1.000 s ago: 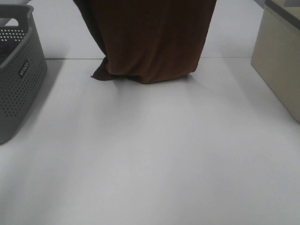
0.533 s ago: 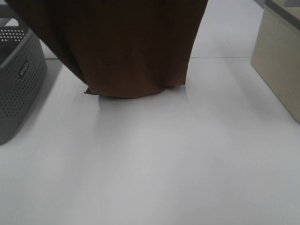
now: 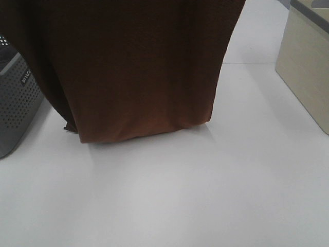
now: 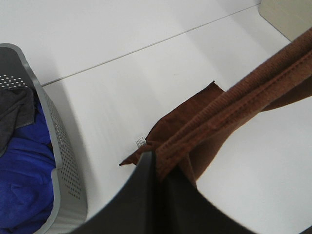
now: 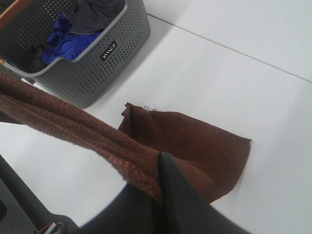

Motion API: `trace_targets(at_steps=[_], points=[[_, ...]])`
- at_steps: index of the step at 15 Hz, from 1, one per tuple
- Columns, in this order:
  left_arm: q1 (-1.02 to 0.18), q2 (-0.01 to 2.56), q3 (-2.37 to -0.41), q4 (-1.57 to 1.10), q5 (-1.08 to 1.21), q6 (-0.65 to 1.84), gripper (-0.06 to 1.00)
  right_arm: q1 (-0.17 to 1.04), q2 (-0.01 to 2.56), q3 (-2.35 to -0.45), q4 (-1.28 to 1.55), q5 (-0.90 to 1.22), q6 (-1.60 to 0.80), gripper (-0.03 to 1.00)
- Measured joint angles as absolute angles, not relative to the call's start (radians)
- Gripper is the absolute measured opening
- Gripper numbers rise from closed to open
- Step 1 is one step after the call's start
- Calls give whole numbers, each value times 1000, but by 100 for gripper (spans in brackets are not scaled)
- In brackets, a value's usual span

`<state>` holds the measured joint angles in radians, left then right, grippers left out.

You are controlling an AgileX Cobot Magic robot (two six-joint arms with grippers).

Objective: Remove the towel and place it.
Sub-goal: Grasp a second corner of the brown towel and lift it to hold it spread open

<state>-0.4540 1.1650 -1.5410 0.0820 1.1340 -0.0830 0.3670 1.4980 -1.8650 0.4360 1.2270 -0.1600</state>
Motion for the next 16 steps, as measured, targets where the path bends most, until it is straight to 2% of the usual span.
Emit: trace_targets(at_steps=[8, 16], points=[[-455, 1217, -1538, 154, 1119, -54, 0, 367, 1494, -1862, 427, 1226, -147, 1], [-449, 1203, -1538, 0, 1159, 78, 0, 360, 1422, -1758, 355, 1226, -143, 1]])
